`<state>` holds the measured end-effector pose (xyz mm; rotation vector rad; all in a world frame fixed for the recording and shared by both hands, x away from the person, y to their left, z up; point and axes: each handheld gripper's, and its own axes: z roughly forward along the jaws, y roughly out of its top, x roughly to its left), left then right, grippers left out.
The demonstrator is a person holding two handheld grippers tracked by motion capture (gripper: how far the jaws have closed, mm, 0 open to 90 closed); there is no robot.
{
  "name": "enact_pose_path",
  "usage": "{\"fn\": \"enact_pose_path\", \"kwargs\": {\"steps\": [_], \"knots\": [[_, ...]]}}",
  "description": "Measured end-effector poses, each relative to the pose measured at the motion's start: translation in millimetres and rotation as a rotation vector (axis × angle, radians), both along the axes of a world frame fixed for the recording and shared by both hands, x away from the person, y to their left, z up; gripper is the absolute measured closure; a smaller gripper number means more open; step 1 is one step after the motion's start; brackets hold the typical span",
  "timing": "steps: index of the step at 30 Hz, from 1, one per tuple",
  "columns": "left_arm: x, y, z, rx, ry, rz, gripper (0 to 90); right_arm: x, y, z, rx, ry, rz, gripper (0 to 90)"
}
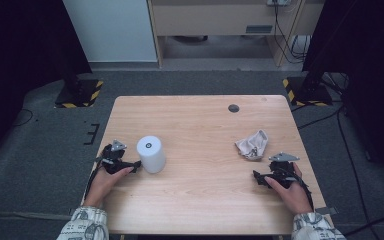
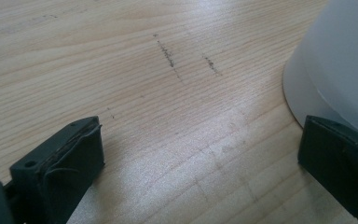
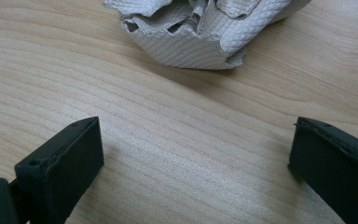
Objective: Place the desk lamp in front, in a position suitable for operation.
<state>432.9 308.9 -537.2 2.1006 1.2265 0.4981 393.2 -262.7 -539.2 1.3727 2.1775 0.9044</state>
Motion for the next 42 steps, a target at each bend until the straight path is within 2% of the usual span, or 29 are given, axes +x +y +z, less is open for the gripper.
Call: {"fn": "enact_pose_path", "kwargs": {"steps": [13,16,21,24,26,29,33,42], "knots": [[-1.7,0.2,0.5,-0.003,0.005,-0.01,0.0,0.6,3.9,-0.1,0.003,0.003,0.01,3.2],[-4.1,0.1,3.8,0.001,0.011,-0.032,2.8,0.6,3.9,0.1,0.003,0.004,0.011,3.2],[-9.5,-0.2,11.0,-0.009,0.009,-0.028,2.9,0.8,4.0,0.2,0.002,0.004,0.012,3.2],[-15.4,1.2,17.3,0.0,-0.013,-0.025,3.6,0.7,4.2,0.1,0.004,0.003,0.011,3.2],[-18.7,3.1,19.7,-0.009,-0.019,-0.026,3.5,0.6,4.3,0.1,0.004,0.004,0.011,3.2],[-24.7,5.3,20.7,0.015,-0.019,-0.032,3.5,0.6,4.3,0.1,0.005,0.004,0.011,3.1],[-33.3,9.2,22.6,0.007,-0.01,-0.026,3.1,0.5,4.6,0.0,0.004,0.002,0.01,3.1],[-55.7,-1.3,37.5,0.024,-0.054,-0.078,2.7,0.4,5.3,0.0,0.005,0.004,0.009,3.2]]}}
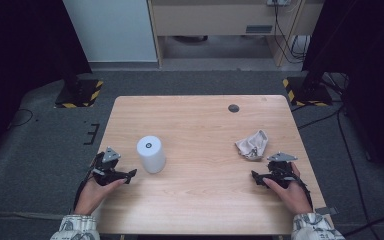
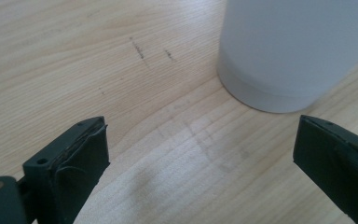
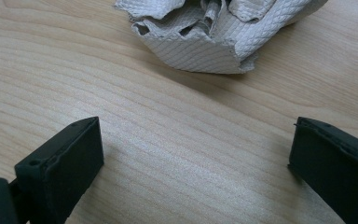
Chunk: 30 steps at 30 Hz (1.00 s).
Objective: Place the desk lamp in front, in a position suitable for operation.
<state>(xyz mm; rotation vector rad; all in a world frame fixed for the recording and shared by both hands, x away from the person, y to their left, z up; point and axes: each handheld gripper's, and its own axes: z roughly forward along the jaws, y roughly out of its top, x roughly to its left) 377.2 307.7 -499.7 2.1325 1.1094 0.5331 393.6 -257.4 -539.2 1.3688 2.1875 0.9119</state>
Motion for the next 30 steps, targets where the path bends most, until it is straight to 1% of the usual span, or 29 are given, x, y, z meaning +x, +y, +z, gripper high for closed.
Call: {"fn": "enact_pose_path", "kwargs": {"steps": [1,3,4,6,8,10,12,15,17,19,22,24,30], "knots": [[-2.1,-2.3,2.1,0.006,-0.007,-0.004,2.7,-0.1,0.2,0.1,0.001,0.002,-0.001,3.1],[-4.9,-6.5,5.8,-0.001,-0.025,-0.024,2.6,0.0,0.2,0.0,0.0,0.0,0.001,3.2],[-4.9,-8.6,7.1,0.0,-0.03,-0.026,2.6,0.1,0.2,0.0,-0.002,-0.001,0.003,3.1],[-4.9,-13.1,9.7,-0.012,-0.033,-0.028,2.8,0.1,0.4,0.0,-0.001,-0.001,0.004,3.2],[-6.0,-18.3,11.8,-0.005,-0.041,-0.053,2.1,0.1,0.4,0.2,-0.002,0.001,0.005,3.1],[-6.5,-22.8,13.3,-0.006,-0.045,-0.058,2.5,0.1,0.4,0.1,-0.002,0.001,0.006,3.1],[-7.0,-27.1,16.5,-0.006,-0.059,-0.069,2.5,0.1,0.4,0.1,-0.002,0.0,0.007,3.1],[-7.0,-31.7,20.4,-0.019,-0.074,-0.062,2.4,0.2,0.4,0.1,-0.002,0.002,0.007,3.1],[-7.0,-34.0,21.6,-0.025,-0.083,-0.075,2.2,0.2,0.6,0.1,-0.001,0.001,0.005,3.1],[-6.5,-34.6,22.5,-0.023,-0.091,-0.061,2.3,0.3,0.5,0.1,-0.002,-0.001,0.007,3.1],[-6.0,-34.8,25.2,-0.045,-0.102,-0.056,2.3,0.5,1.0,0.1,0.0,-0.001,0.004,3.0],[-5.3,-35.9,26.3,-0.055,-0.102,-0.061,2.3,0.6,1.2,0.1,0.001,0.0,0.004,2.9],[-2.6,-39.0,25.7,-0.05,-0.104,-0.064,2.7,1.0,1.6,-0.1,-0.002,0.001,0.005,2.7]]}}
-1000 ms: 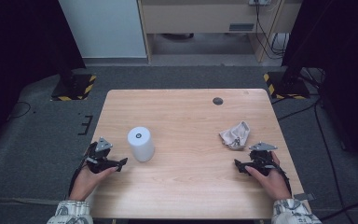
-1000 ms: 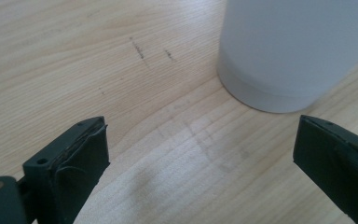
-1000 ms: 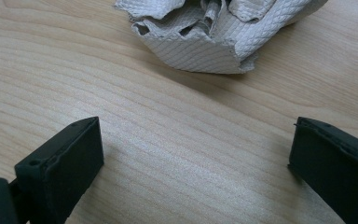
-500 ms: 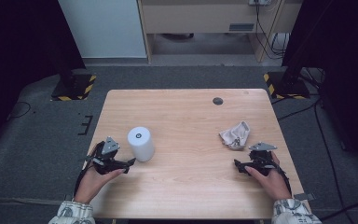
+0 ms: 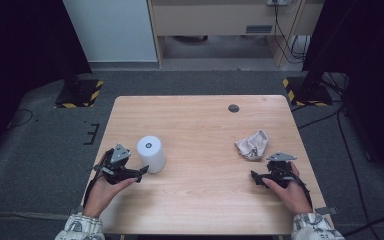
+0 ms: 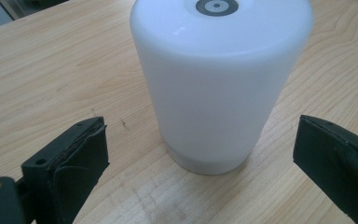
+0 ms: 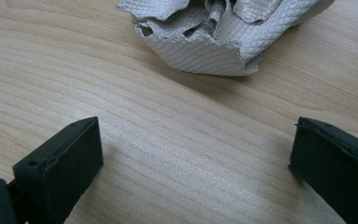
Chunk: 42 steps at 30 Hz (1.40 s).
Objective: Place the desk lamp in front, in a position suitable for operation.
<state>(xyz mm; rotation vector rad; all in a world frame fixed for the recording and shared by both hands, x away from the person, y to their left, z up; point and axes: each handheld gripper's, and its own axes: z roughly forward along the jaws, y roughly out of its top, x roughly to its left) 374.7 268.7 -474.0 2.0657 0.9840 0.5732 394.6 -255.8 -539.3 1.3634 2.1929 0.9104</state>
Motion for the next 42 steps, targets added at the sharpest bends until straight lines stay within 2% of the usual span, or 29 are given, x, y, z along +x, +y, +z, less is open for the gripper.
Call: {"fn": "enact_pose_path", "kwargs": {"steps": [16,21,29,34,36,38,42], "knots": [[11.0,-7.7,2.2,-0.025,-0.003,-0.022,2.7,1.2,0.2,0.2,0.003,0.007,0.013,2.1],[10.5,-13.2,7.0,-0.033,-0.006,-0.045,2.5,1.2,0.4,0.2,0.004,0.007,0.012,2.1],[19.6,-22.5,11.4,-0.005,0.025,-0.056,2.5,1.4,0.2,0.0,0.002,0.004,0.015,2.1],[28.7,-21.2,11.4,-0.017,0.067,-0.064,2.5,1.9,0.0,-0.1,-0.001,0.001,0.019,2.0],[33.5,-22.3,12.7,0.003,0.063,-0.052,2.8,1.9,0.3,-0.2,0.0,0.001,0.016,2.0],[37.1,-25.0,15.5,-0.026,0.069,-0.065,3.1,1.9,0.3,-0.2,0.0,0.001,0.016,2.0],[42.6,-31.2,17.8,-0.015,0.064,-0.068,4.4,1.9,0.3,-0.2,0.0,0.001,0.016,2.0]]}}
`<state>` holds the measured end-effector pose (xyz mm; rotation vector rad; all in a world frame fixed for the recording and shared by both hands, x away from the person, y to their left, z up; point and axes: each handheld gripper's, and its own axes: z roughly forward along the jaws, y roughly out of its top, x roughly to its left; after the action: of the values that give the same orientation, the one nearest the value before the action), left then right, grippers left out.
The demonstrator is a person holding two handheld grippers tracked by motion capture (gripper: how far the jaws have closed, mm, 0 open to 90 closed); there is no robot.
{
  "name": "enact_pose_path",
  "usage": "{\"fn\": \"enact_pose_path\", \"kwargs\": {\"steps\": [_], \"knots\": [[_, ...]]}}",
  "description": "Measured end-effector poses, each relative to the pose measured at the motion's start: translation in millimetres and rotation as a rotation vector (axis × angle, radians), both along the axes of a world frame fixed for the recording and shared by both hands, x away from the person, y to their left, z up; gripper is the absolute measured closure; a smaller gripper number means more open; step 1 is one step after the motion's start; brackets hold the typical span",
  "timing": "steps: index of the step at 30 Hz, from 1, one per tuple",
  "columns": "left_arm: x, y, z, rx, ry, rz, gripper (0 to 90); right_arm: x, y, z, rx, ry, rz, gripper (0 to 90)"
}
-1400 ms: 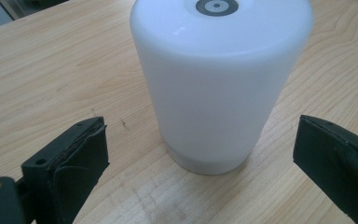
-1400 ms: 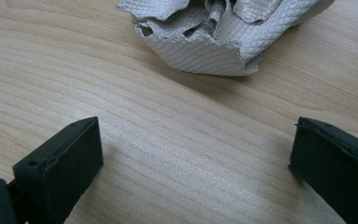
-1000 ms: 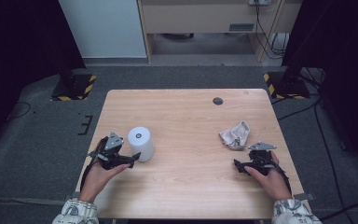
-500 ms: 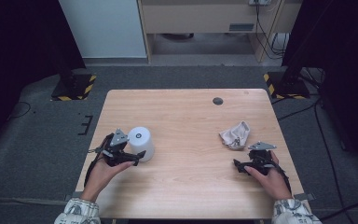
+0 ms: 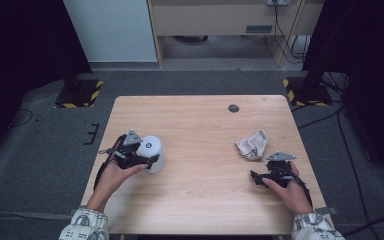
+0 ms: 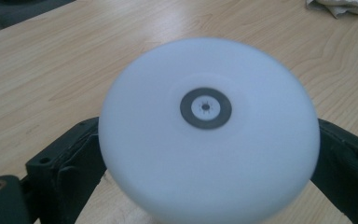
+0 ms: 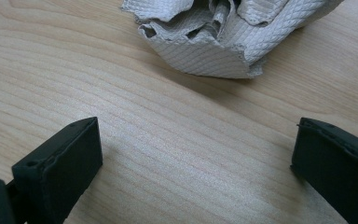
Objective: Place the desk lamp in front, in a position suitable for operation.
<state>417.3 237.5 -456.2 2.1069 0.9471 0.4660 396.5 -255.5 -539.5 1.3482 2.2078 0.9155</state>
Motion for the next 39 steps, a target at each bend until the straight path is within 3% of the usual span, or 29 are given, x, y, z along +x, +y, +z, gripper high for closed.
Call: {"fn": "enact_pose_path", "kwargs": {"steps": [4,13,19,39], "knots": [[-0.1,-1.4,-0.7,0.018,-0.003,0.008,5.2,0.0,0.1,0.0,0.001,0.0,-0.001,2.0],[0.4,1.3,-2.6,-0.005,0.028,0.016,7.7,0.0,0.3,0.0,0.003,-0.001,-0.001,2.0],[-2.0,-3.5,-2.2,-0.006,0.031,-0.012,7.8,0.2,0.5,0.0,0.003,0.0,0.0,1.9],[-11.8,-56.7,-1.5,-0.007,0.042,-0.137,7.9,0.9,1.8,0.1,0.002,0.003,0.009,1.6]]}}
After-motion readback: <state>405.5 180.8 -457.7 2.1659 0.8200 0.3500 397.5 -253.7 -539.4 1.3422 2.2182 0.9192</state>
